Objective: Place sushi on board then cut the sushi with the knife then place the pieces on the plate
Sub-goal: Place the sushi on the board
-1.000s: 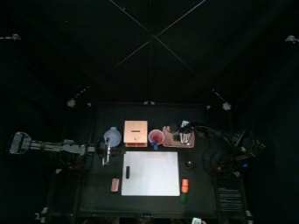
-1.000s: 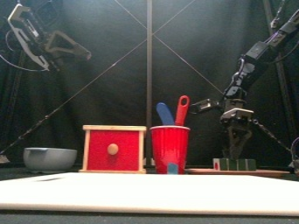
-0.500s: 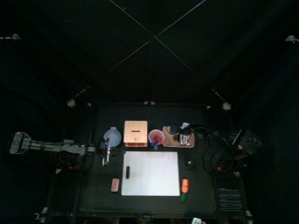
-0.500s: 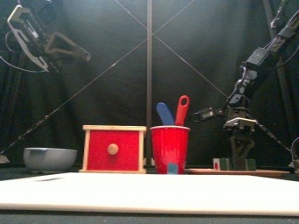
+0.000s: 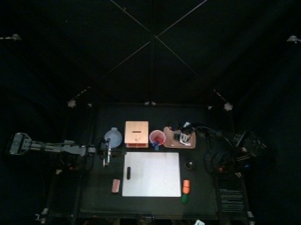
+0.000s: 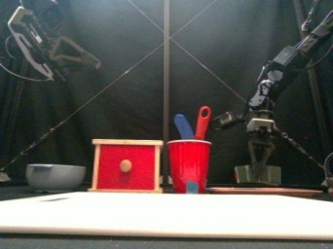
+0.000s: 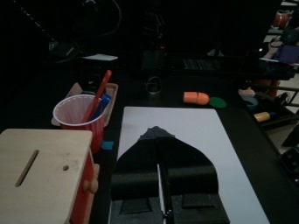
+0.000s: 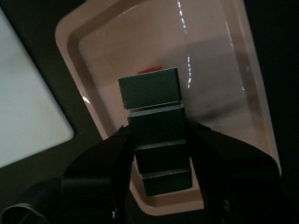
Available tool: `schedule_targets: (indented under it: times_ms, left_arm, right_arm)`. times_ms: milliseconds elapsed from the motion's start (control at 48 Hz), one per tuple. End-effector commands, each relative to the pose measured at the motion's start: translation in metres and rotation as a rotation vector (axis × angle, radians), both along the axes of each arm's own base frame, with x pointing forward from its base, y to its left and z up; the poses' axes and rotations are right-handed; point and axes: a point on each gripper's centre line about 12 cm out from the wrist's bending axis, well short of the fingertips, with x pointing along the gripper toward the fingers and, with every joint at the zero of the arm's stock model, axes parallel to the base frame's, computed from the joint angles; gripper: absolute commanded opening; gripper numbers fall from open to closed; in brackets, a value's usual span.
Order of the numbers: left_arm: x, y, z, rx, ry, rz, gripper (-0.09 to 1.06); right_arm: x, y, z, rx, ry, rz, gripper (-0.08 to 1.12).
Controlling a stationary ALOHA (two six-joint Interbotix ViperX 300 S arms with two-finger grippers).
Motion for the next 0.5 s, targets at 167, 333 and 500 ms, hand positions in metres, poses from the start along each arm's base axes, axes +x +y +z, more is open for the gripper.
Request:
schedule_targets:
  times_ms: [167, 333, 500]
  left_arm:
    - [0.002, 0.001, 0.003, -0.001, -0.009, 0.004, -0.02]
    - [0.001, 0.001, 0.002, 0.0, -0.005, 0.004, -0.02]
    - [0.0, 0.001, 0.0, 0.0, 0.0, 0.004, -0.02]
  right_arm:
    - [0.013, 0.017, 0.037, 0.014, -0.02, -0.161, 0.6]
    - [0.024, 0.041, 0.048, 0.049, -0.057, -0.273, 0.6]
    - [0.028, 0.067, 0.056, 0.113, -0.096, -0.379, 0.59]
